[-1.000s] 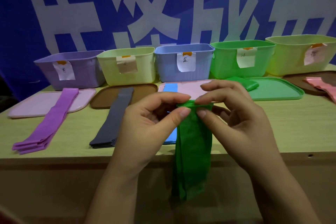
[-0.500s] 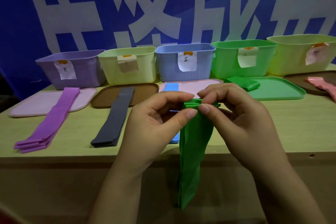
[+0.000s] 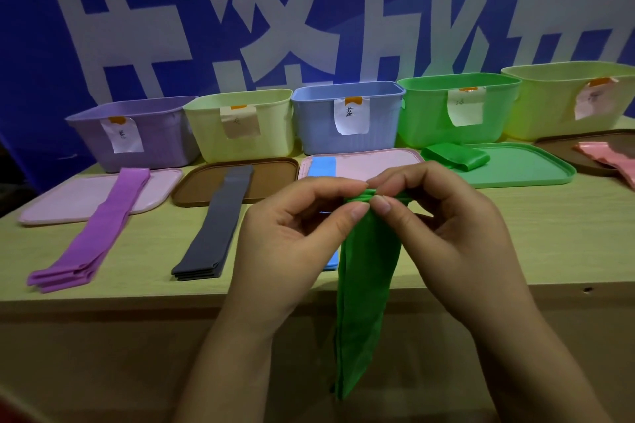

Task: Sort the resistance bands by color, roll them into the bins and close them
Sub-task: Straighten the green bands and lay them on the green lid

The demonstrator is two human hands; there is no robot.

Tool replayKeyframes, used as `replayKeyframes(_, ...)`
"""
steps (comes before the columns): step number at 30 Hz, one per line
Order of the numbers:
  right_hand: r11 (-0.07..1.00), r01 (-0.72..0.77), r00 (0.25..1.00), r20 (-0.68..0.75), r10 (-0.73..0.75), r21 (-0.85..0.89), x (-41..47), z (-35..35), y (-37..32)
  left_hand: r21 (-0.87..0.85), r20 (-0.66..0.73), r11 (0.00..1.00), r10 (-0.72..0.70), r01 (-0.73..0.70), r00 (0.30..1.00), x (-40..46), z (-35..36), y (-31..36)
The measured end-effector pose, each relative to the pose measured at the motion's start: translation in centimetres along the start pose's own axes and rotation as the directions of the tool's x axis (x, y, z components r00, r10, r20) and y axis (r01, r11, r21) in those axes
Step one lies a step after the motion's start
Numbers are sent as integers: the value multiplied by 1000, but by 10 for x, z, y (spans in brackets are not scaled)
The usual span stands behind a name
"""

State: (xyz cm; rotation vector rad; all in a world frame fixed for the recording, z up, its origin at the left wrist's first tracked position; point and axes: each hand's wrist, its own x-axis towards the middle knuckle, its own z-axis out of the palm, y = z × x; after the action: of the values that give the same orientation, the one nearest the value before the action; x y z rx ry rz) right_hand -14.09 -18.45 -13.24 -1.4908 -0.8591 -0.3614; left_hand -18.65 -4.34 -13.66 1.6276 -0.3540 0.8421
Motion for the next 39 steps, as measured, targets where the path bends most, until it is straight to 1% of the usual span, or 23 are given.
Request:
replayKeyframes(3,1000,-3,1000,-30,3,3,-1,2,0,-3,-15,999,32,-32,999,0,2,1)
replayKeyframes(6,1000,6,998,-62,-5,17,-2,4,0,-26,-57,999,31,-33,998,0,2,0)
replayKeyframes(8,999,35,997,-74,-33,21,0,5,-2,-121,-37,993,-18,14,999,2,0,-3)
replayKeyframes(10,996,68,996,-57,-65,55,3,5,-8,-319,67,933,-152,165,986,6,-2,-7)
replayKeyframes(11,993,85,996,-28,-83,80,5,5,-12,-393,157,878,-228,273,961,8,-2,-8)
replayKeyframes(12,990,106,994,8,-107,90,7,5,-15,-429,254,824,-284,371,925,10,-3,-10)
replayKeyframes(13,989,119,992,42,-123,84,10,4,-18,-450,346,776,-305,443,887,12,-2,-10)
replayKeyframes(14,991,112,991,67,-117,76,13,4,-20,-475,418,737,-291,481,860,12,-1,-10)
replayKeyframes(16,995,58,995,81,-65,85,19,3,-20,-519,488,695,-237,498,840,12,3,-6)
replayKeyframes(19,993,-3,999,39,-1,114,24,1,-18,-465,500,735,-242,493,832,14,12,0)
replayKeyframes(21,971,-96,995,35,91,218,22,1,-13,-444,487,750,-258,490,835,15,18,1)
replayKeyframes(23,925,-205,979,53,198,321,19,5,-3,-479,468,734,-250,481,848,16,20,1)
replayKeyframes(25,852,-313,950,136,282,419,10,12,11,-540,455,696,-231,473,860,17,19,0)
replayKeyframes(26,814,-346,938,204,281,466,5,16,19,-559,439,686,-233,467,868,17,16,-1)
replayKeyframes(27,779,-360,928,283,243,513,-1,19,25,-565,421,687,-238,458,875,18,15,-2)
replayKeyframes(28,736,-386,911,353,211,556,-6,22,27,-560,403,700,-238,444,884,19,14,-2)
replayKeyframes(29,700,-427,890,404,213,572,-10,23,29,-549,390,720,-229,424,892,19,14,-2)
replayKeyframes(30,686,-466,869,437,234,559,-13,23,28,-531,380,745,-217,404,899,19,15,-1)
replayKeyframes(32,704,-533,826,467,314,469,-15,21,27,-464,380,801,-207,379,902,20,13,0)
replayKeyframes(34,723,-604,760,518,394,336,-18,21,26,-340,395,870,-212,357,894,23,8,1)
replayKeyframes(35,724,-627,725,555,408,287,-19,21,26,-273,412,896,-221,351,884,25,4,2)
replayKeyframes(37,701,-655,679,628,380,283,-22,22,27,-197,460,903,-258,381,850,27,-1,1)
replayKeyframes(39,659,-674,662,669,339,333,-22,20,24,-214,520,875,-275,435,808,26,-4,-1)
